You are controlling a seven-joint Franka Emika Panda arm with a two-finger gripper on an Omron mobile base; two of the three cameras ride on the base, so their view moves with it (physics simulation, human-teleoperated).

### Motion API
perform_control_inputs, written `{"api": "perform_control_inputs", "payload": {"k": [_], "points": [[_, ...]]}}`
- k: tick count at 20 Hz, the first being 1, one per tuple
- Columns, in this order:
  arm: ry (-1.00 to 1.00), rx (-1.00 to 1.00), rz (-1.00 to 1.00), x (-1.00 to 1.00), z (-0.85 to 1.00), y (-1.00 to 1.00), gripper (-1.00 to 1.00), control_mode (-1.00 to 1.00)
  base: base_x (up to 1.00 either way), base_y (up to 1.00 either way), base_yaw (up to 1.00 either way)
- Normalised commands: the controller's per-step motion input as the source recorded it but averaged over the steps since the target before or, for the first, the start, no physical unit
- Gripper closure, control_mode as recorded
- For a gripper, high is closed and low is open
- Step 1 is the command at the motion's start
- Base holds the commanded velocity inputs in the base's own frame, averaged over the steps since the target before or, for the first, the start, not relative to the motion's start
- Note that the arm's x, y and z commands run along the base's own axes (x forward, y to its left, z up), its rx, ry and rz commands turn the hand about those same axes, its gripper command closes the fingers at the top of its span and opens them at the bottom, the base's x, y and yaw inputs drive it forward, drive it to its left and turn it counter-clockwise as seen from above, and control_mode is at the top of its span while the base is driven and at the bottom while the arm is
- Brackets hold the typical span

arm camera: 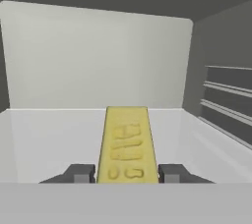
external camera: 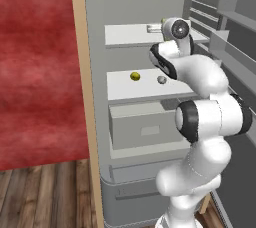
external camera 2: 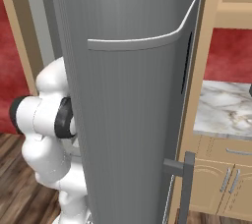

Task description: Pick the egg and butter from the fridge and place them by the bowl for mixing.

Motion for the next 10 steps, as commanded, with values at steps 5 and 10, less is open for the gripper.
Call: {"api": "perform_control_inputs", "payload": {"k": [5,10], "points": [[0.0,0.07,-0.06,-1.0,0.0,0.16,1.0,-1.0,0.0,0.0,0.0],[0.03,0.08,-0.09,-1.0,-0.01,0.26,1.0,-1.0,0.0,0.0,0.0]]}}
